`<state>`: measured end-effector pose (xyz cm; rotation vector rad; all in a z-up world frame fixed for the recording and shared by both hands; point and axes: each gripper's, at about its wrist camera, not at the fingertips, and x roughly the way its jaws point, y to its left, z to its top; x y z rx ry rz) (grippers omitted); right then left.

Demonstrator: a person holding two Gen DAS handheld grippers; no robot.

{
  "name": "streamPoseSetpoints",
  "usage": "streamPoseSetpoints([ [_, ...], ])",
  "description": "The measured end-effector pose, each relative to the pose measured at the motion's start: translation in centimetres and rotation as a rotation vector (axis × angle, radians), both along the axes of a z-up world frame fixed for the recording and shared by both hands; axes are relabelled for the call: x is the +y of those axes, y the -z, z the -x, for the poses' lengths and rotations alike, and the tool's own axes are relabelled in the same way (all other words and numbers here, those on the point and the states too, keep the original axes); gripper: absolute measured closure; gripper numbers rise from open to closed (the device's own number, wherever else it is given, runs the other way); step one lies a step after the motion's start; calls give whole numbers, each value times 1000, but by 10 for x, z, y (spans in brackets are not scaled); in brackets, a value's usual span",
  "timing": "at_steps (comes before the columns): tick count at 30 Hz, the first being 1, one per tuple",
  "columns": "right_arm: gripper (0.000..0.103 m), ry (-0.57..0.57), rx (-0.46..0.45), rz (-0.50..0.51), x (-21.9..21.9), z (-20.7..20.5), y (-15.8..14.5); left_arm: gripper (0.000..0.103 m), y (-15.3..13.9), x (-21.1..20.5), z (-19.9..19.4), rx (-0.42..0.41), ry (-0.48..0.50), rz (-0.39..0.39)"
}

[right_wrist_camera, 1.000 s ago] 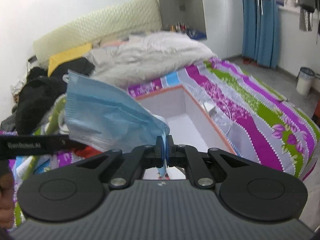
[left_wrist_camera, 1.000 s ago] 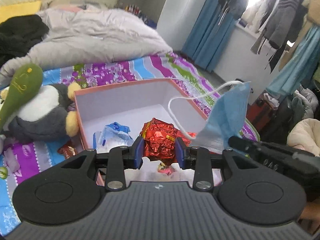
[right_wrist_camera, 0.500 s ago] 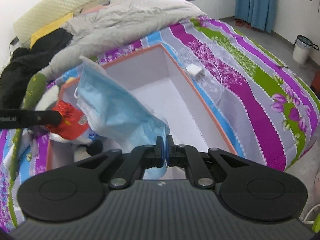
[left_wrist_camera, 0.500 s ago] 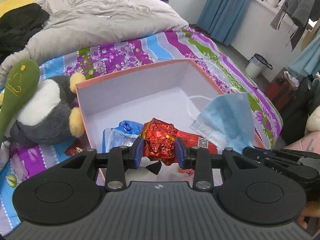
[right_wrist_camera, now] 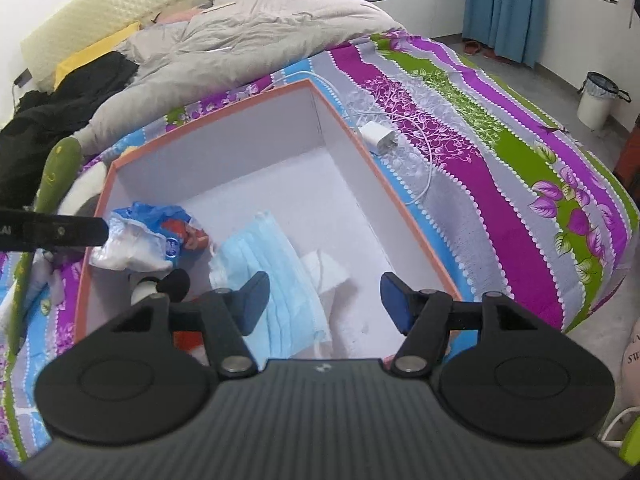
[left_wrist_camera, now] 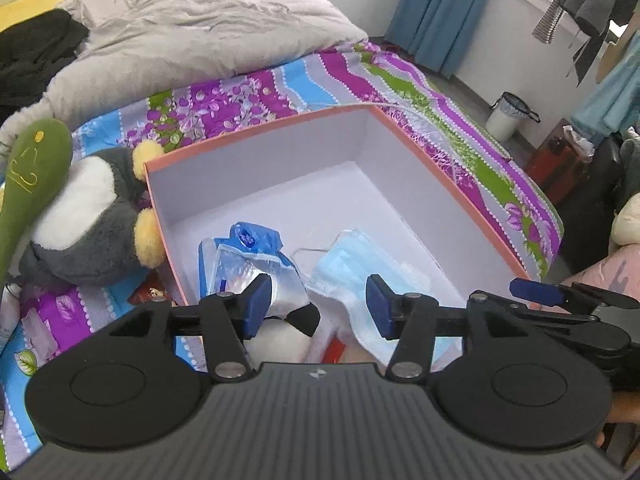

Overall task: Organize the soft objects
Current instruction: 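Open the left tool to drop the packet while the right tool releases the mask into the box, then lift both open tools out of the box and move toward the bed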

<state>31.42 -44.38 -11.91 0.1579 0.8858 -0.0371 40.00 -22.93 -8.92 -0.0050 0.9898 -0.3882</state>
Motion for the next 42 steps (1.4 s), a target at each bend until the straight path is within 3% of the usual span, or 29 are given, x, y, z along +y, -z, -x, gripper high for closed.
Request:
streamPoseSetpoints([
  [13, 39, -28, -176, -7, 18, 59, -24, 45, -28, 19, 62, -172, 23, 18],
  [23, 39, -54, -306, -46, 37, 110, -36, 45, -37, 46, 120, -239, 13, 80],
  [26, 39, -60, -326, -47, 43, 125, -38, 45, -42, 55, 140, -251, -4, 125],
  [34, 39, -80, -350, -55, 58, 160, -37, 45, -49, 63, 193, -300, -3, 146],
  [42, 39, -82, -354, -70, 76, 190, -32, 45, -47, 76, 235, -288, 25, 165],
])
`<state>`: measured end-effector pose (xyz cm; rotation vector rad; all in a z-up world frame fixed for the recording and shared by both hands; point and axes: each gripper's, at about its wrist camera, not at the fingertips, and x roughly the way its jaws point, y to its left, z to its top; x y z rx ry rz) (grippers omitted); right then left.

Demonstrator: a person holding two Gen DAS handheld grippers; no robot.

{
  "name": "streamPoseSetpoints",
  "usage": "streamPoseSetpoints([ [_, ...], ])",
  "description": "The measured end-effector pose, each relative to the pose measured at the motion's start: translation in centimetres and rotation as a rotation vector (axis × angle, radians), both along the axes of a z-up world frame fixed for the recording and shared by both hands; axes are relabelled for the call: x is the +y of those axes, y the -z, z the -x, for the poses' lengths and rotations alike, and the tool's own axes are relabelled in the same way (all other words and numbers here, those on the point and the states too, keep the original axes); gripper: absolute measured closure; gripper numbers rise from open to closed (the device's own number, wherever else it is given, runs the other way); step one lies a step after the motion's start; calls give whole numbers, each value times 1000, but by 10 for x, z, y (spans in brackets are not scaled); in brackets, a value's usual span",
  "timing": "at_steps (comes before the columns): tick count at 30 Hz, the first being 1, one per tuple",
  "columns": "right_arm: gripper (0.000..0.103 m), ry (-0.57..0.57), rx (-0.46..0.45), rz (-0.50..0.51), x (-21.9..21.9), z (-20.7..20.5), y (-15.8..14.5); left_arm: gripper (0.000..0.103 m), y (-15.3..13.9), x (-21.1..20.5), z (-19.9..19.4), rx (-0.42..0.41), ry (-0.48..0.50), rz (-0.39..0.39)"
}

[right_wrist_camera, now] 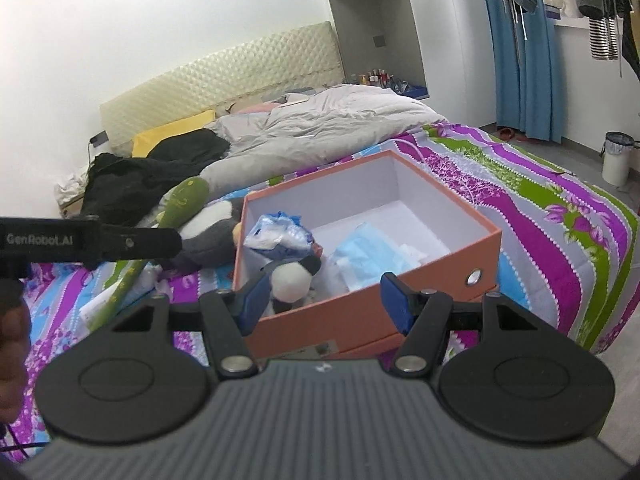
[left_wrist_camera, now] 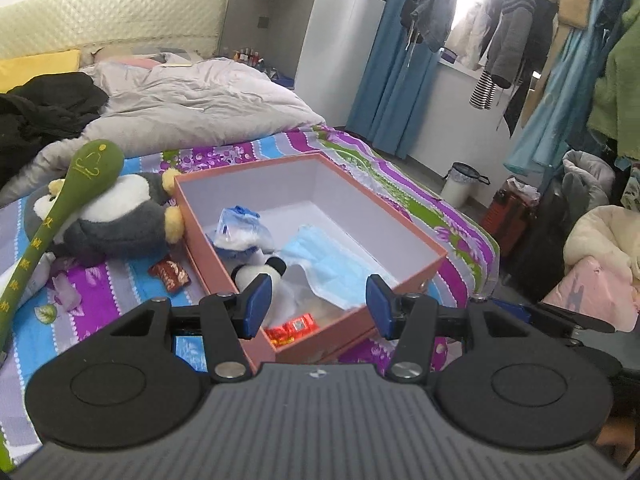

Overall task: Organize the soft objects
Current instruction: 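Lift both open tools out of the box and move toward the bed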

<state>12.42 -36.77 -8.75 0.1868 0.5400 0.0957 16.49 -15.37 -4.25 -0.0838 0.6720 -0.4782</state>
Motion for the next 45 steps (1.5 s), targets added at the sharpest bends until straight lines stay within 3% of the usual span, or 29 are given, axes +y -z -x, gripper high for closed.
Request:
streamPoseSetpoints([
  [21, 39, -32, 76, -25, 42, 25, 20, 45, 35, 71, 42, 67, -130, -1],
  [38, 39, -131, 82, 32, 108, 14, 26, 45, 48, 136, 55, 74, -251, 15],
  [45, 39, -184, 91, 94, 139, 8, 38, 45, 68, 161, 57, 115, -314, 33],
])
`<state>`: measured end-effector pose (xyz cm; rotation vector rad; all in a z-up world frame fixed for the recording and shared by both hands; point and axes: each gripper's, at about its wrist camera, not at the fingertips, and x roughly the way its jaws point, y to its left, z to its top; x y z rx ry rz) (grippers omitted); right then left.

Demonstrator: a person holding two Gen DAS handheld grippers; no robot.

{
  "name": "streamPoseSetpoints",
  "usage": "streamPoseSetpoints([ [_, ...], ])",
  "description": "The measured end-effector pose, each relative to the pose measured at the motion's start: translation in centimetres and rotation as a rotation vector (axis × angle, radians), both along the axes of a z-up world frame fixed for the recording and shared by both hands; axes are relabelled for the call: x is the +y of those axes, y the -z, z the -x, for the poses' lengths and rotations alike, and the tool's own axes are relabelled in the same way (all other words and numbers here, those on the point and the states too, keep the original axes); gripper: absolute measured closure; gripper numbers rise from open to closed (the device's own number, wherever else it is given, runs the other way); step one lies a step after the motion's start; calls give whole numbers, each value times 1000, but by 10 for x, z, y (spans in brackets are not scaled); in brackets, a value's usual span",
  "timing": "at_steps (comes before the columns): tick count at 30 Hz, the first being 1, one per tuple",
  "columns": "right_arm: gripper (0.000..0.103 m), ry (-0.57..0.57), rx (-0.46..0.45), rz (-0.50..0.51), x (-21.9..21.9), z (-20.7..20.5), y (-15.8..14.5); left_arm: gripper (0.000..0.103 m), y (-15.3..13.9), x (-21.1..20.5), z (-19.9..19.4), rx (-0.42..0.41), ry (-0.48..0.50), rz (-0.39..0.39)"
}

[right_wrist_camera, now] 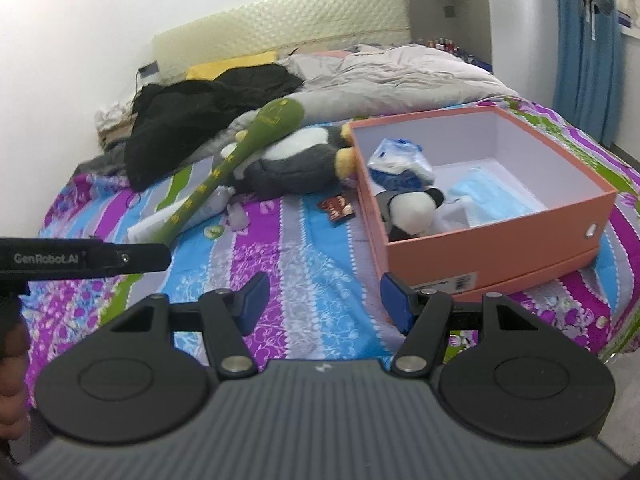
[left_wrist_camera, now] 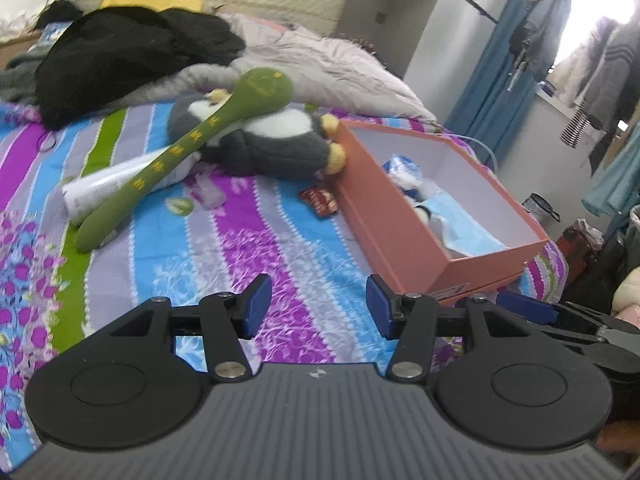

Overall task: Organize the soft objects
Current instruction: 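Lift both open tools out of the box and move toward the bed, then grasp the clear plastic bag with the left tool while the right tool grasps the brown snack packet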

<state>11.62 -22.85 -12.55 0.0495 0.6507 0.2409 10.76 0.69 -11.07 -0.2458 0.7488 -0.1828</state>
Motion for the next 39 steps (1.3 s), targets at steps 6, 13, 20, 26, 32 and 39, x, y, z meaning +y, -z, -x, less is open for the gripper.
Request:
streamPoseSetpoints([
  [6, 39, -40, 3, 54, 25, -24, 17, 45, 27, 16, -17, 36, -53, 1],
  [13, 40, -79, -15, 134, 56, -71, 42, 45, 62, 35, -63, 56, -113, -1],
  [20, 40, -80, -39, 170, 80, -122, 68, 45, 93, 58, -120, 77, -164, 5],
  [26, 40, -65, -71, 205, 92, -163, 85, 45, 109, 67, -163, 79, -188, 13],
  [32, 43, -54, -81, 269, 101, -199, 104, 45, 125, 72, -197, 68, -223, 51],
  [39, 43, -68, -86, 352, 113, -225, 124, 45, 140, 77, -226, 64, -237, 35],
])
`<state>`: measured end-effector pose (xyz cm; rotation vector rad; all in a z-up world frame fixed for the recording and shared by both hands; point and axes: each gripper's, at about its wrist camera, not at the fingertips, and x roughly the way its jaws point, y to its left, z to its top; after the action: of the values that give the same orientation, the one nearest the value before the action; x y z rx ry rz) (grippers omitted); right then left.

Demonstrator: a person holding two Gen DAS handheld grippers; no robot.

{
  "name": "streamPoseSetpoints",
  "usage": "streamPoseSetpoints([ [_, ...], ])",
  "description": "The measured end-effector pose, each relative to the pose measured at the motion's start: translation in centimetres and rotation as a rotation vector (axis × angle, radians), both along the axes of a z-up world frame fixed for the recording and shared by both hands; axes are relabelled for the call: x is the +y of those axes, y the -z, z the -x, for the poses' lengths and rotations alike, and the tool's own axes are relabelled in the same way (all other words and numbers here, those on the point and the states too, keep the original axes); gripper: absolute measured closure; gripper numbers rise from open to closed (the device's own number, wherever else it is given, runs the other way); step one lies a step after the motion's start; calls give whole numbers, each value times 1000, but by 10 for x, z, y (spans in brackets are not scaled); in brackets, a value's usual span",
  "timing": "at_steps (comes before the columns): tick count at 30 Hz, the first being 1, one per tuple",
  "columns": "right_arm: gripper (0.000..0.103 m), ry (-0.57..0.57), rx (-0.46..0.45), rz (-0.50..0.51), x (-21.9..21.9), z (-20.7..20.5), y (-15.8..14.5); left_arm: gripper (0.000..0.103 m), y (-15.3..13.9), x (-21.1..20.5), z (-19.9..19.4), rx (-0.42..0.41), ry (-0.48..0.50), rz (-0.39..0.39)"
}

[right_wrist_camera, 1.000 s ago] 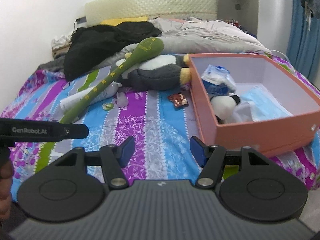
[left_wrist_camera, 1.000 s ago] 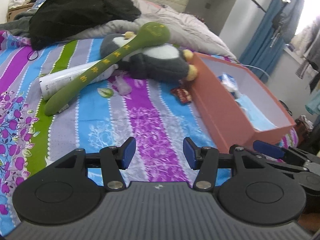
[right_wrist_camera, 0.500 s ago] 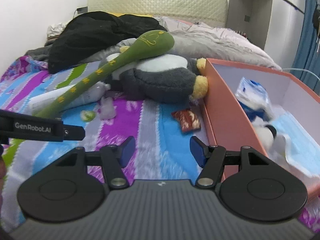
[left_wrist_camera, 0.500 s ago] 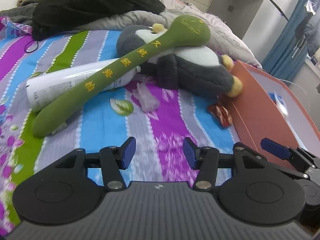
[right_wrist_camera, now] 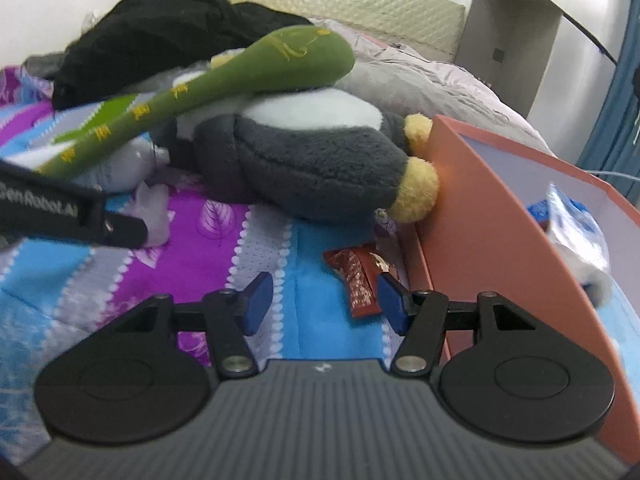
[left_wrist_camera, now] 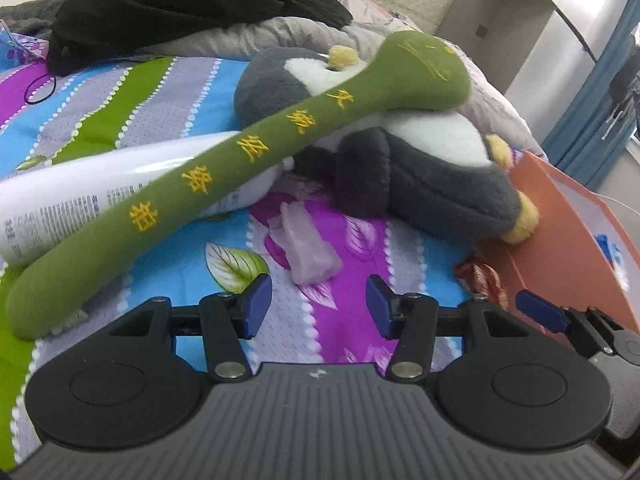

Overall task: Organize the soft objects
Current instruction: 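Grasp the clear plastic bag with the left tool while the right tool grasps the brown snack packet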

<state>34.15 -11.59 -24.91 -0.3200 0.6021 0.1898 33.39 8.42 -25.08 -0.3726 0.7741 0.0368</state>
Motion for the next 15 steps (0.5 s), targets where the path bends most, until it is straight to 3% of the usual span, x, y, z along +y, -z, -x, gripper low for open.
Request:
streamPoseSetpoints([
  [6, 43, 4, 1, 47, 3, -23, 15, 45, 13, 0, -17, 19, 20, -20],
  [15, 44, -18, -36, 194, 16, -38, 31, 47, 22, -8, -37, -2, 21, -50],
])
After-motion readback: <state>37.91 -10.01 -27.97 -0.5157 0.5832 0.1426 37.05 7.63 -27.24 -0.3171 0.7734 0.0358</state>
